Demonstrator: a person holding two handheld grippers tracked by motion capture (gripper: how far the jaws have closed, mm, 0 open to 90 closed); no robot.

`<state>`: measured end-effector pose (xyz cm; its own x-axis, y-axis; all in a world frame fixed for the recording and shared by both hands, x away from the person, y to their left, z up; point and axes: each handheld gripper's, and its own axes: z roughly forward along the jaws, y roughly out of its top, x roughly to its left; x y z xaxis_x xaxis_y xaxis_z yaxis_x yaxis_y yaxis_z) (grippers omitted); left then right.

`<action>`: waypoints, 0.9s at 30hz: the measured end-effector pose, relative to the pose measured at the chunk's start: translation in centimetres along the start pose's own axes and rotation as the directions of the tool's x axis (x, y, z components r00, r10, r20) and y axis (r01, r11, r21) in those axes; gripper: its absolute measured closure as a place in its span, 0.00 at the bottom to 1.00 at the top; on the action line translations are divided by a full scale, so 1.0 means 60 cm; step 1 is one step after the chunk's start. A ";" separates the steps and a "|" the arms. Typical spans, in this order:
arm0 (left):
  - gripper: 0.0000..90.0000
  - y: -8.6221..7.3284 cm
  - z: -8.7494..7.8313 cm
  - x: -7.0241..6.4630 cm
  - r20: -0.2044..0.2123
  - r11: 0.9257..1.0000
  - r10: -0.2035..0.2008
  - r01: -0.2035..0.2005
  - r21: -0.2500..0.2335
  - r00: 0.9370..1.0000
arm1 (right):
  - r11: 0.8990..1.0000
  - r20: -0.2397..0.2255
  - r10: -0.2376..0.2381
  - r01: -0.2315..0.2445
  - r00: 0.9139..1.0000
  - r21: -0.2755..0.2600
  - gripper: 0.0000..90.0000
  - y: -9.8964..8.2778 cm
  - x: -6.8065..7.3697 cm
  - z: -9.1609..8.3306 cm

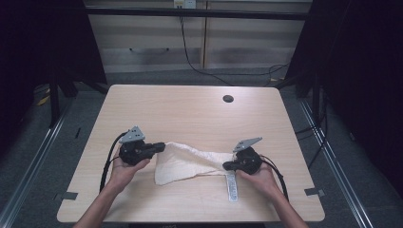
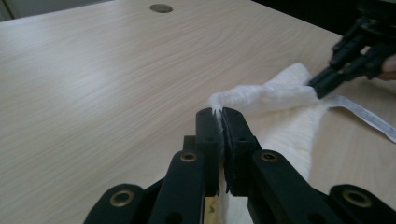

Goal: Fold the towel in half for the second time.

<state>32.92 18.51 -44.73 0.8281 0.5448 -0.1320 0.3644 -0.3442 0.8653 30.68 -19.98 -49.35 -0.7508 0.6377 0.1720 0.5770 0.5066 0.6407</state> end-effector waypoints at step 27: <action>0.95 -0.088 -0.008 -0.073 0.156 0.970 0.121 -0.150 0.192 0.980 | 0.999 0.032 0.021 -0.020 0.999 -0.035 0.98 -0.008 0.004 0.001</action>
<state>27.19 18.31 -48.48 0.9223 0.3731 -0.1003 0.3108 -0.5623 0.7663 30.23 -20.02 -49.65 -0.7281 0.6662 0.1617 0.5803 0.4733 0.6628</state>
